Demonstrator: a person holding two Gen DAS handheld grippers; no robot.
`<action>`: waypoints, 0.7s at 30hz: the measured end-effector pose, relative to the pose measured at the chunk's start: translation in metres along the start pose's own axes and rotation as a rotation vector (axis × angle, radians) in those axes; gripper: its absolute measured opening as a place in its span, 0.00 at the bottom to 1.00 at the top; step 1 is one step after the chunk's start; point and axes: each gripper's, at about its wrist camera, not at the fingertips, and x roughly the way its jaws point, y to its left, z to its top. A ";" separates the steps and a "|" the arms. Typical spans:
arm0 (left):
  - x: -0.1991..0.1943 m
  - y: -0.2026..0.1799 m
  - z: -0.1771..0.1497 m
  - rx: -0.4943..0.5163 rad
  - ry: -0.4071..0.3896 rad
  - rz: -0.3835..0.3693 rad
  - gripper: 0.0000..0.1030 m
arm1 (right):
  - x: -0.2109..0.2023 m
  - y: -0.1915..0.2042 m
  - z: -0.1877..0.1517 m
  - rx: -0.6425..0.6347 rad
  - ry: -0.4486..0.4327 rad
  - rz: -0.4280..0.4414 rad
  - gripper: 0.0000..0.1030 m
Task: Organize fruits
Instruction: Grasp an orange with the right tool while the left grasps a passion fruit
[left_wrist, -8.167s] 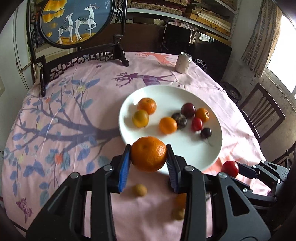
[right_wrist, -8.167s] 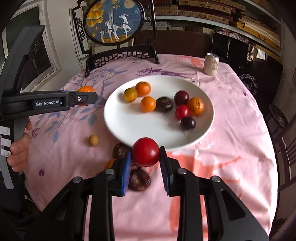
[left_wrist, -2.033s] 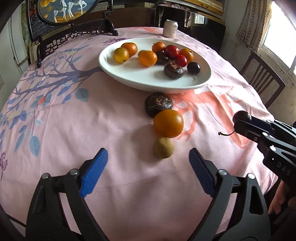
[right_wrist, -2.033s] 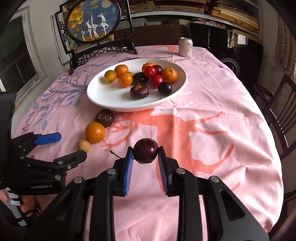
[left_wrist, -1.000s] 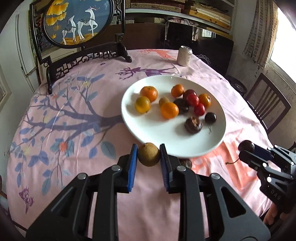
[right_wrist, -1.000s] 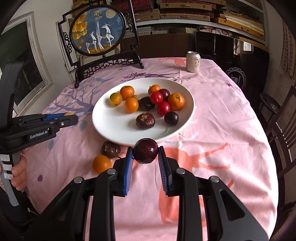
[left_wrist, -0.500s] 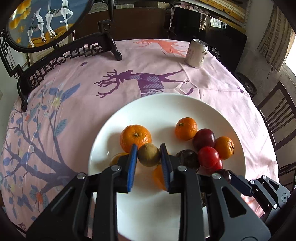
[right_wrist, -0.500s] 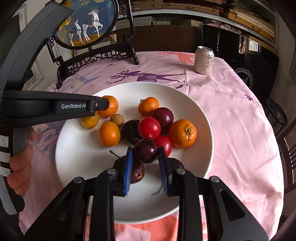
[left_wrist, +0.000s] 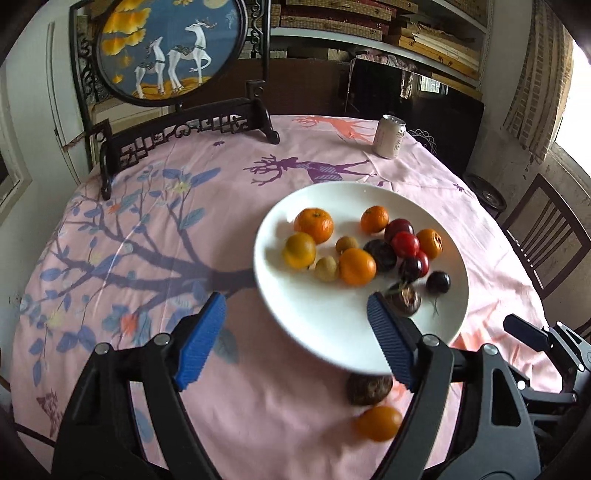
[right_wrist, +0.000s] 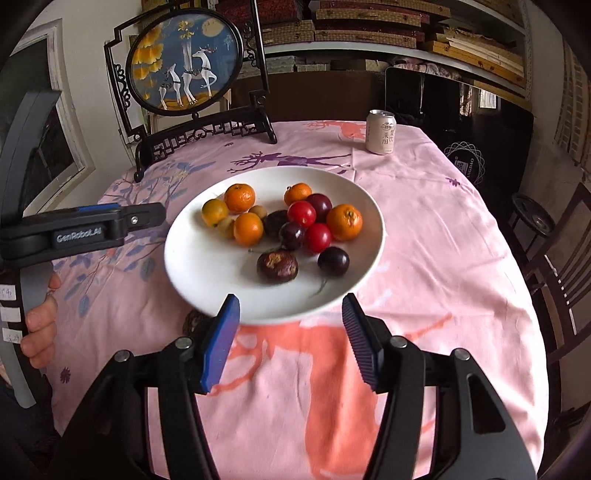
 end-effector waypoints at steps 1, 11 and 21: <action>-0.007 0.005 -0.013 -0.015 -0.013 0.008 0.78 | -0.003 0.003 -0.006 0.004 0.007 0.009 0.56; -0.028 0.056 -0.082 -0.147 0.028 0.088 0.78 | 0.005 0.053 -0.036 -0.055 0.102 0.102 0.56; -0.044 0.074 -0.087 -0.198 0.010 0.068 0.78 | 0.058 0.081 -0.038 -0.074 0.173 0.115 0.56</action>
